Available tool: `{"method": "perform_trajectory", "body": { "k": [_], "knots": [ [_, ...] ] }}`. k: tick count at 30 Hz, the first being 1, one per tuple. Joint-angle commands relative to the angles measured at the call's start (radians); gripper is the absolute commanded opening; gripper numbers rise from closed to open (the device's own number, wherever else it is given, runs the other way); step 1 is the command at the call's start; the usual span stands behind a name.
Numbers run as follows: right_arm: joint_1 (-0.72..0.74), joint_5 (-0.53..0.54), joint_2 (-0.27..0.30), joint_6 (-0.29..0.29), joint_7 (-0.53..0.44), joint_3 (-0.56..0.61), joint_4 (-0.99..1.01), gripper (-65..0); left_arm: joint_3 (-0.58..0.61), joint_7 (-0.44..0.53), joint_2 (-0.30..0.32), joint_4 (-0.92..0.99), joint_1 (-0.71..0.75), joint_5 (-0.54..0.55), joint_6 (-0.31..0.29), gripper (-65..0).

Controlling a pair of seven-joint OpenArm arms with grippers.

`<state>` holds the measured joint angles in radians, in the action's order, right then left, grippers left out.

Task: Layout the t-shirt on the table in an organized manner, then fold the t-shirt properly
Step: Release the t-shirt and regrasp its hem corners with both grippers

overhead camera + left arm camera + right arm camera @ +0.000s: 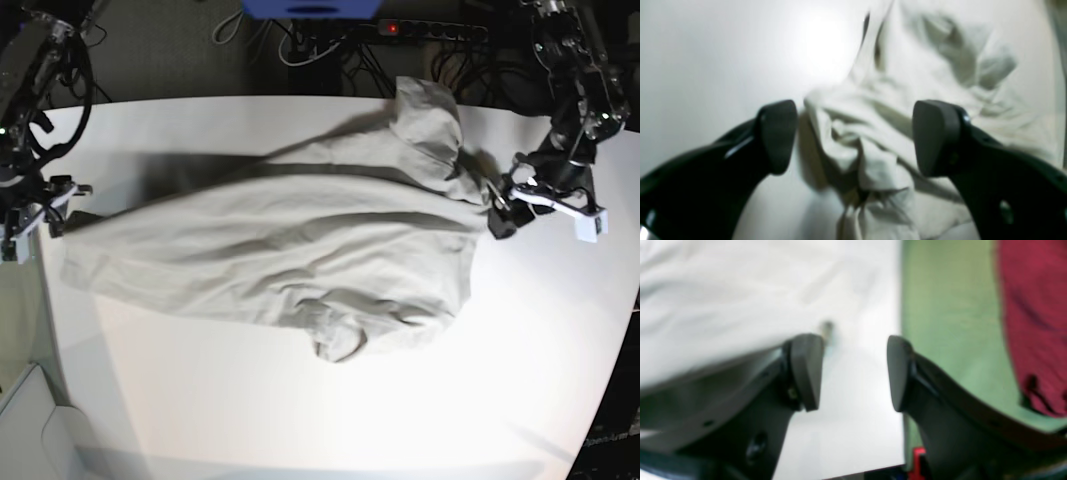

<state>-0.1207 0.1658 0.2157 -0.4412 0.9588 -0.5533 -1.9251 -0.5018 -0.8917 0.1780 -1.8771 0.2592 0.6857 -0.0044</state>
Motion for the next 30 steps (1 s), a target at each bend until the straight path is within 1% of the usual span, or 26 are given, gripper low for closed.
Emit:
{"method": "perform_trajectory", "body": {
  "k": [1,4,7,10,12,15,18,21,24,26,28,30],
  "knots": [
    [0.011,0.016,0.009,-0.017,-0.016,-0.001,-0.024,-32.9,-0.008,0.01,0.008,-0.02,-0.019,0.012,0.005,-12.2],
    [0.014,0.018,0.003,-0.017,-0.018,0.008,-0.03,-32.8,-0.005,0.006,0.007,0.021,-0.13,0.004,0.007,-12.2],
    [0.031,0.016,-0.014,-0.017,-0.013,0.088,-0.03,-32.8,0.044,0.007,0.007,0.153,-0.248,0.001,0.007,-12.2],
    [0.039,0.016,-0.026,-0.017,-0.016,0.135,-0.03,-32.8,0.121,0.009,0.008,0.301,-0.352,0.001,0.008,-12.2],
    [0.062,0.013,-0.052,-0.017,-0.008,0.164,-0.035,-32.8,0.187,0.012,0.008,0.405,-0.423,0.001,0.008,-12.2],
    [0.075,0.011,-0.072,-0.017,-0.007,0.178,-0.035,-32.8,0.285,0.07,0.007,0.538,-0.495,0.001,0.014,-12.3],
    [0.075,0.011,-0.072,-0.017,-0.007,0.22,-0.035,-32.8,0.383,0.168,0.007,0.653,-0.519,0.001,0.016,-12.3],
    [0.075,0.011,-0.072,-0.017,-0.01,0.258,-0.033,-32.8,0.455,0.225,0.007,0.756,-0.536,0.001,0.016,-12.4],
    [0.075,0.011,-0.071,-0.017,-0.014,0.281,-0.033,-32.8,0.464,0.214,0.016,0.795,-0.532,0.001,0.016,-12.4],
    [0.079,0.011,-0.071,-0.017,-0.014,0.289,-0.033,-32.8,0.461,0.185,0.019,0.795,-0.513,0.004,0.016,-12.4],
    [0.091,0.011,-0.071,-0.017,-0.008,0.29,-0.03,-32.8,0.46,0.13,0.054,0.752,-0.467,0.01,0.016,-12.4],
    [0.092,0.011,-0.071,-0.017,-0.011,0.29,-0.027,-32.8,0.46,0.099,0.081,0.69,-0.427,0.01,0.016,-12.4]
  ]
}}
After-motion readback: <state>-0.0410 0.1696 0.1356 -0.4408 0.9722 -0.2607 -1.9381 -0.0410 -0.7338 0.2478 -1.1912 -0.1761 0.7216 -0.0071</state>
